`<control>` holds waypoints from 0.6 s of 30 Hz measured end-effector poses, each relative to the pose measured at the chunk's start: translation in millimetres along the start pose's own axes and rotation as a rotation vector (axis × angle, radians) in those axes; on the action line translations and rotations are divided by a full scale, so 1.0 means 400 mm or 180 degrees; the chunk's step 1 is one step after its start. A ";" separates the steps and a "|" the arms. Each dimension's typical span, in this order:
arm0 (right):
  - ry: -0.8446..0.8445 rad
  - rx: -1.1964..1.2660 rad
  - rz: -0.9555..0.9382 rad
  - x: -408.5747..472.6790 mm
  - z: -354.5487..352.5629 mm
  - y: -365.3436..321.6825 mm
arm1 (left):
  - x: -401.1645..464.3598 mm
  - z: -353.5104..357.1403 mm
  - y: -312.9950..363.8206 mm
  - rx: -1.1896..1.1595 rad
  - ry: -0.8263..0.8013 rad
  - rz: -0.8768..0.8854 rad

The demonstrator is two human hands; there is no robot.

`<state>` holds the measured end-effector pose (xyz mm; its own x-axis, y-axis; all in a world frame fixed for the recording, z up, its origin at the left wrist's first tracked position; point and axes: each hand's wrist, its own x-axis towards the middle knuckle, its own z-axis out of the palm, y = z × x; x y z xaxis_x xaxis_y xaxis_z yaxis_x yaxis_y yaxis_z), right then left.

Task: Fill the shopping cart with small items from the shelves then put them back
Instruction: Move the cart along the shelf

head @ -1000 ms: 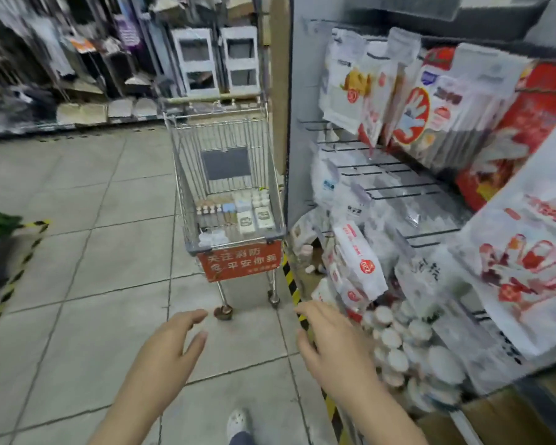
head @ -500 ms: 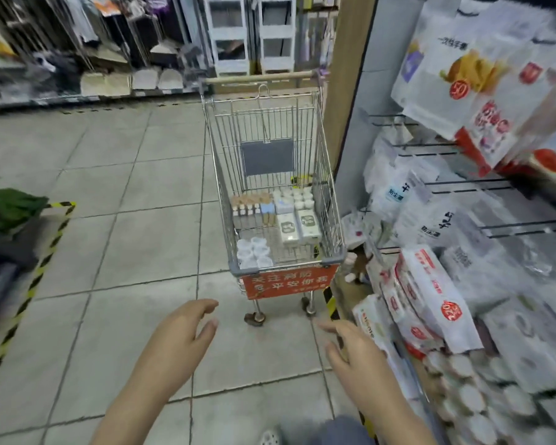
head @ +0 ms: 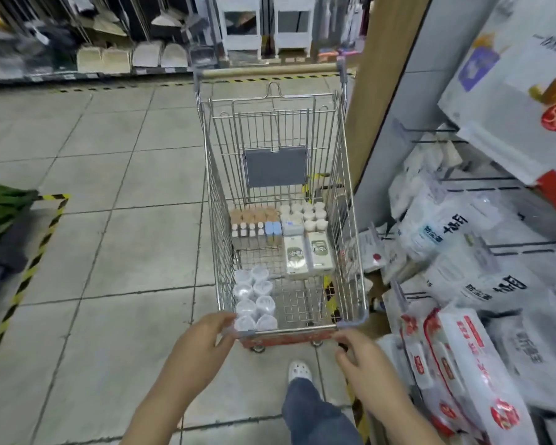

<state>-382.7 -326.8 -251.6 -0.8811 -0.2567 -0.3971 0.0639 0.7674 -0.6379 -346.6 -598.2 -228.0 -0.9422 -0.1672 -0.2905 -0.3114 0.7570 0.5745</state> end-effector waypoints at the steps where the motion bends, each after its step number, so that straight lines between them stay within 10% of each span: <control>1: -0.0043 -0.0039 -0.0007 0.049 -0.008 -0.004 | 0.043 -0.003 -0.002 -0.0027 0.0036 -0.0064; 18: -0.0702 -0.0217 0.1113 0.655 0.044 0.119 | 0.623 0.242 -0.033 -0.0396 -0.1043 -0.0582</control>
<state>-602.2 -367.9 -397.5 -0.6900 -0.0877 -0.7185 0.3037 0.8659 -0.3974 -565.4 -588.9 -382.1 -0.7866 -0.0665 -0.6139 -0.5021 0.6477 0.5731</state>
